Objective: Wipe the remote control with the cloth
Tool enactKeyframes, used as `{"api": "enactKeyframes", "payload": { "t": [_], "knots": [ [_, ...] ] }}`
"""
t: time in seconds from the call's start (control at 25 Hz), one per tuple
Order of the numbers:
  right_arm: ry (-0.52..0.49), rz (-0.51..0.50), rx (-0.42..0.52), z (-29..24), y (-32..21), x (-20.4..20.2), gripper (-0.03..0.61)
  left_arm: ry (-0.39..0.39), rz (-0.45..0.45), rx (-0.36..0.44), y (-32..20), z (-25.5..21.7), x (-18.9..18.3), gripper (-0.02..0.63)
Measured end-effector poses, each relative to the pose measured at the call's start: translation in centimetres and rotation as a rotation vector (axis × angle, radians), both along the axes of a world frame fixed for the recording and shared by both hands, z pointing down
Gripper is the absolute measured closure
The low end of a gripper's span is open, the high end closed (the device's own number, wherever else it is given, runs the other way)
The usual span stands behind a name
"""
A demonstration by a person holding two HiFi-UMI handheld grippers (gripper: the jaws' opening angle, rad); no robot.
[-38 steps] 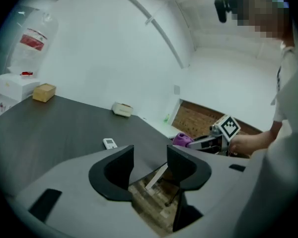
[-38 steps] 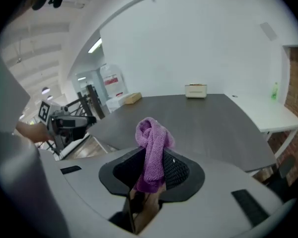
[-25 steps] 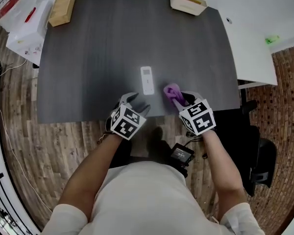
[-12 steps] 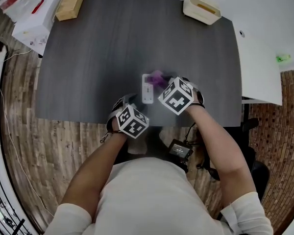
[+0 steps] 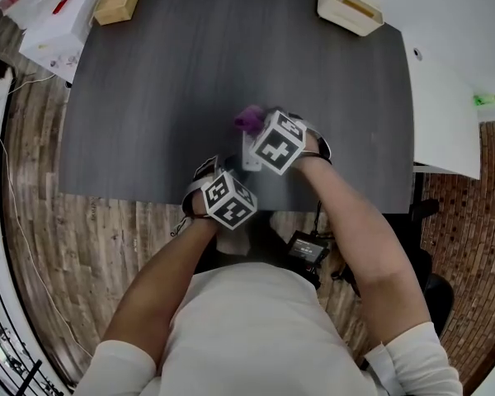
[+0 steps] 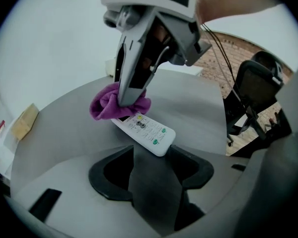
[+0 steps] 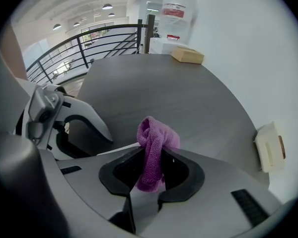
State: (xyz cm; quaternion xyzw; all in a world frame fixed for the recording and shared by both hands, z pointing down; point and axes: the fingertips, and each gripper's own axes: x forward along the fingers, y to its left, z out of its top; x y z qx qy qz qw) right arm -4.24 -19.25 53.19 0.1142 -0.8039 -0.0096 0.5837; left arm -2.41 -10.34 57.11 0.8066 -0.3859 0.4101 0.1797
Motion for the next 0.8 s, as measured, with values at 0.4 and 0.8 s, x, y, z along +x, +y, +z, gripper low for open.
{"api": "enactKeyframes", "payload": {
  "t": [0.4, 0.8],
  "knots": [
    [-0.053, -0.022, -0.021, -0.5, 5.2, 0.8, 0.477, 0.072, -0.061, -0.049, -0.1, 0.6, -0.3, 0.380],
    [-0.159, 0.100, -0.111, -0.8, 9.3, 1.8, 0.477, 0.095, -0.109, -0.057, -0.2, 0.7, -0.3, 0.380]
  ]
}}
